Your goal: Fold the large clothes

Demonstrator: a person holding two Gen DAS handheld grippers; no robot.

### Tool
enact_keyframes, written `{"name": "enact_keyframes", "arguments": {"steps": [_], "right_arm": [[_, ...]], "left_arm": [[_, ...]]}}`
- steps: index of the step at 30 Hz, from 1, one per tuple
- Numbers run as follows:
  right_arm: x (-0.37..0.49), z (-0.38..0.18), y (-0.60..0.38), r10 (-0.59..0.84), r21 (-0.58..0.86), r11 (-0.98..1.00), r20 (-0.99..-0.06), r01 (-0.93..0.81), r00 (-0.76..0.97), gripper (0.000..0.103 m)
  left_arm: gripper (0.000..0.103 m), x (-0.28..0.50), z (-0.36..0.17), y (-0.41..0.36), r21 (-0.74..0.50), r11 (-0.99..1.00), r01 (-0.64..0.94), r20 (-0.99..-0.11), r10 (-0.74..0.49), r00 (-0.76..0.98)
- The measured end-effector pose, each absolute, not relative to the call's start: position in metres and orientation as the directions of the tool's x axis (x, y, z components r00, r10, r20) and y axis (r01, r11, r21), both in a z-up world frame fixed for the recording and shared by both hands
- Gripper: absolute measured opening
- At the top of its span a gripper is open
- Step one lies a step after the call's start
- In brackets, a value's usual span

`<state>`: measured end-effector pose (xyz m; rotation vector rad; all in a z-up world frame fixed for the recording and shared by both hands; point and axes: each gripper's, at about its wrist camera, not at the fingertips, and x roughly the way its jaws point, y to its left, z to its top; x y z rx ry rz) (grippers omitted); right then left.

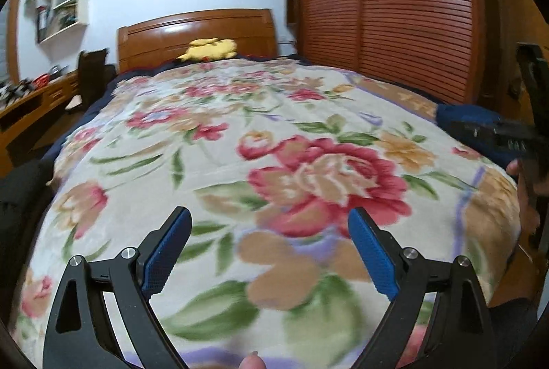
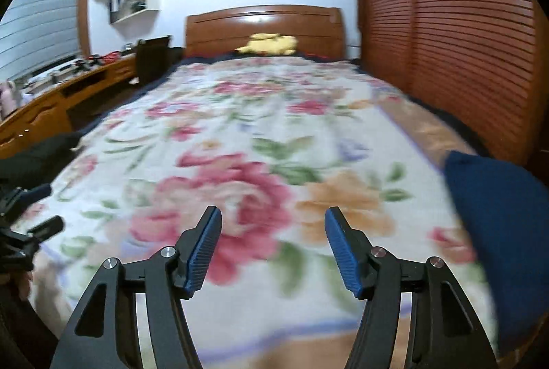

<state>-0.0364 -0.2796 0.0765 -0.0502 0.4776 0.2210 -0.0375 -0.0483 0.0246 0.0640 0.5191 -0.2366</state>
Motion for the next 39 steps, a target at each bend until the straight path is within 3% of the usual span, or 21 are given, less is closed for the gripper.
{"name": "enact_keyframes", "arguments": {"steps": [8,23,39], "right_arm": [[-0.046,0.04,-0.219,0.277,0.042,0.958,-0.401,-0.285,0.873,0.065],[-0.053,0.018,-0.208,0.283,0.007,0.955,-0.334,-0.298,0.899,0.065],[-0.054,0.016,-0.207,0.272,0.012,0.958,-0.333,-0.285,0.903,0.065]], "left_arm": [[0.093,-0.035,0.017,-0.015,0.025,0.993,0.115,-0.461,-0.091,0.883],[0.093,-0.043,0.013,-0.004,0.025,0.997,0.077,-0.447,-0.058,0.893],[0.093,-0.048,0.011,-0.002,0.01,0.998,0.07,-0.436,-0.058,0.898]]}}
